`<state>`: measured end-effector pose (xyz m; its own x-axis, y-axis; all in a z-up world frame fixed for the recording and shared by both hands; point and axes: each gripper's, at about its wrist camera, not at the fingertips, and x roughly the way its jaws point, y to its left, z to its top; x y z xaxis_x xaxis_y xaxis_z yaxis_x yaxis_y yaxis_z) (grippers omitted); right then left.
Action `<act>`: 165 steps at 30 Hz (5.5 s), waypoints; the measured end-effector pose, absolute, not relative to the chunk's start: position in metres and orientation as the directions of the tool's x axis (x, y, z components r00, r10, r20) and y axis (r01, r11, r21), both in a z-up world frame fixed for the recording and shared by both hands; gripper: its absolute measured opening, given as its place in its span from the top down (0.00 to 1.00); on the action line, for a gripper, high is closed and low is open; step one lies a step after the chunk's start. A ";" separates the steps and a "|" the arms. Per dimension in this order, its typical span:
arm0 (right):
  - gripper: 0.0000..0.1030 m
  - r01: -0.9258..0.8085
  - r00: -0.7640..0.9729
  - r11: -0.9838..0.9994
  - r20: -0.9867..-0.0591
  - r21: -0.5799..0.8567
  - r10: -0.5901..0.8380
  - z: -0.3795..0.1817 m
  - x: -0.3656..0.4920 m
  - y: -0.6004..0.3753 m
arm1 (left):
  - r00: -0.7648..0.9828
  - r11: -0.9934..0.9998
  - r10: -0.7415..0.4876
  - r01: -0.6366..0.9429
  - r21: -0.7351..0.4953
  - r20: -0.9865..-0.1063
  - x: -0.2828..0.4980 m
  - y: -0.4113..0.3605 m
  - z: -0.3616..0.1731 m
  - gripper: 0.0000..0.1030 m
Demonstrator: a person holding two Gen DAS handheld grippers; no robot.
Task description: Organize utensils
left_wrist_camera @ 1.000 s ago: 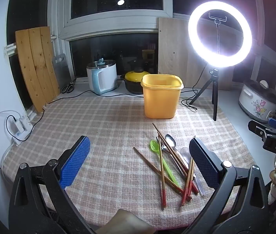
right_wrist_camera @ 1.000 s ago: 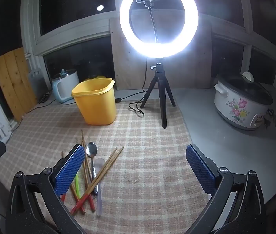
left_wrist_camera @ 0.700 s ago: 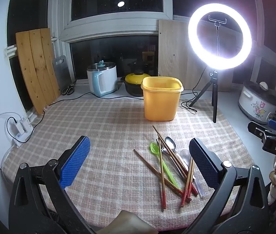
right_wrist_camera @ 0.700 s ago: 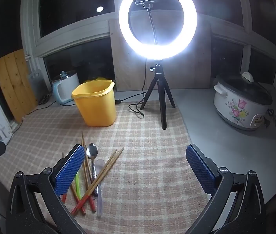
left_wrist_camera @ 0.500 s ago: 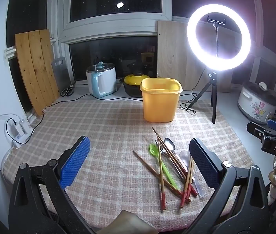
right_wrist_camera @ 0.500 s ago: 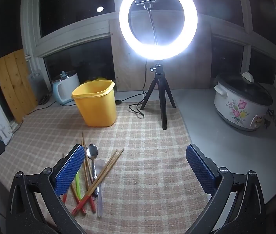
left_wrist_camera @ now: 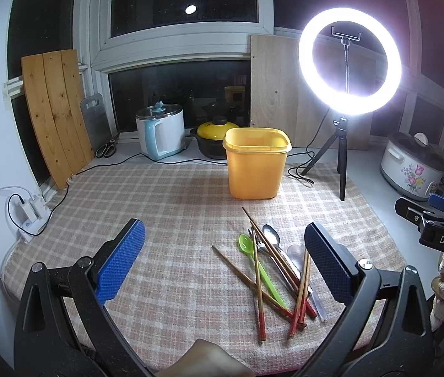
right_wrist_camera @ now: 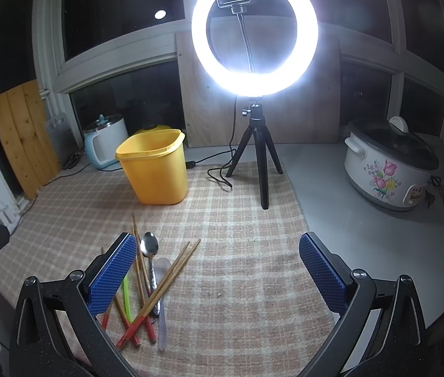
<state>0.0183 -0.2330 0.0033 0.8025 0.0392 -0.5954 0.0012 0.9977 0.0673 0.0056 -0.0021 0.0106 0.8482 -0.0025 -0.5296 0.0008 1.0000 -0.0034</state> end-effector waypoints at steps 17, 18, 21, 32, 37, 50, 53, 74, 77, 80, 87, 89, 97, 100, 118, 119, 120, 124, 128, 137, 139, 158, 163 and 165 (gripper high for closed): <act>0.00 -0.002 0.802 0.998 -0.596 0.069 0.043 0.001 0.018 -0.231 | 0.851 1.000 -0.006 0.005 -0.003 -0.525 0.004 -0.001 0.010 0.00; 0.00 -0.001 0.802 0.998 -0.596 0.070 0.042 0.000 0.018 -0.230 | 0.851 1.000 -0.006 0.005 -0.004 -0.525 0.004 -0.001 0.010 0.00; 0.00 0.000 0.801 0.998 -0.597 0.070 0.042 0.000 0.018 -0.230 | 0.851 1.000 -0.005 0.003 -0.005 -0.525 0.005 -0.001 0.012 0.00; 0.01 0.001 0.798 0.997 -0.601 0.074 0.044 -0.002 0.019 -0.229 | 0.852 1.000 -0.007 0.005 -0.007 -0.523 0.004 -0.001 0.012 0.00; 0.01 0.002 0.798 0.997 -0.601 0.074 0.043 -0.002 0.019 -0.229 | 0.853 1.000 -0.007 0.003 -0.009 -0.522 0.005 -0.001 0.014 0.00; 0.00 0.002 0.795 0.997 -0.605 0.077 0.045 -0.002 0.022 -0.229 | 0.853 1.000 -0.008 0.002 -0.013 -0.522 0.010 -0.001 0.015 0.00; 0.01 0.003 0.792 0.997 -0.609 0.076 0.044 -0.003 0.025 -0.228 | 0.852 1.000 -0.009 0.003 -0.012 -0.523 0.010 -0.001 0.015 0.00; 0.01 -0.070 0.674 0.967 -0.703 0.243 0.226 -0.046 0.062 -0.243 | 0.790 0.997 0.005 -0.053 -0.060 -0.612 0.043 0.023 -0.022 0.00; 0.01 -0.076 0.633 0.955 -0.726 0.287 0.269 -0.056 0.070 -0.251 | 0.769 0.996 -0.005 -0.051 -0.069 -0.640 0.048 0.023 -0.032 0.00; 0.01 -0.076 0.592 0.946 -0.749 0.316 0.298 -0.068 0.076 -0.258 | 0.734 0.994 -0.022 -0.058 -0.095 -0.679 0.055 0.022 -0.042 0.06; 0.23 -0.070 0.452 0.875 -0.767 0.479 0.456 -0.098 0.096 -0.274 | 0.634 0.976 -0.106 -0.080 -0.201 -0.766 0.068 0.017 -0.070 0.28; 0.31 -0.075 0.411 0.854 -0.764 0.515 0.497 -0.106 0.101 -0.273 | 0.604 0.969 -0.138 -0.082 -0.233 -0.785 0.070 0.017 -0.077 0.33; 0.58 -0.031 0.268 0.770 -0.736 0.638 0.621 -0.140 0.117 -0.261 | 0.507 0.953 -0.225 -0.063 -0.296 -0.832 0.084 0.011 -0.100 0.48; 0.64 0.001 0.238 0.750 -0.729 0.661 0.642 -0.150 0.121 -0.256 | 0.484 0.950 -0.254 -0.037 -0.309 -0.838 0.094 0.009 -0.106 0.50; 0.88 0.239 0.260 0.700 -0.739 0.673 0.621 -0.176 0.132 -0.246 | 0.346 0.902 -0.431 0.132 -0.412 -0.833 0.147 0.008 -0.138 0.61; 0.88 0.250 0.264 0.699 -0.742 0.670 0.616 -0.176 0.131 -0.246 | 0.340 0.898 -0.439 0.136 -0.419 -0.831 0.150 0.007 -0.140 0.61; 0.88 0.260 0.267 0.695 -0.741 0.671 0.616 -0.177 0.132 -0.245 | 0.335 0.894 -0.447 0.143 -0.424 -0.830 0.152 0.007 -0.141 0.61; 0.88 0.282 0.267 0.695 -0.750 0.661 0.605 -0.178 0.135 -0.241 | 0.300 0.887 -0.461 0.166 -0.431 -0.835 0.158 0.008 -0.145 0.65; 0.88 0.277 0.242 0.710 -0.762 0.647 0.600 -0.176 0.145 -0.233 | 0.290 0.887 -0.461 0.162 -0.432 -0.839 0.160 0.007 -0.149 0.67; 0.88 0.191 0.154 0.773 -0.796 0.605 0.585 -0.173 0.169 -0.214 | 0.288 0.902 -0.430 0.101 -0.419 -0.856 0.167 0.000 -0.161 0.73; 0.88 0.182 0.141 0.777 -0.798 0.602 0.585 -0.174 0.171 -0.213 | 0.278 0.904 -0.425 0.091 -0.417 -0.862 0.170 -0.004 -0.164 0.83; 0.95 0.076 0.180 0.817 -0.814 0.572 0.553 -0.153 0.172 -0.203 | 0.323 0.915 -0.398 0.072 -0.397 -0.859 0.172 -0.002 -0.153 0.96; 0.95 0.047 0.206 0.825 -0.814 0.563 0.544 -0.144 0.170 -0.206 | 0.333 0.914 -0.397 0.063 -0.400 -0.855 0.172 0.003 -0.147 0.96; 0.95 0.023 0.225 0.834 -0.815 0.552 0.534 -0.137 0.167 -0.206 | 0.349 0.917 -0.389 0.064 -0.393 -0.852 0.170 0.007 -0.141 0.96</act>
<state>0.1674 -0.2065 -0.1375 0.2249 0.5337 -0.8152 0.0225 0.8336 0.5519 0.1703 0.0065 -0.1412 0.3490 -0.3895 -0.8524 0.0643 0.9173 -0.3929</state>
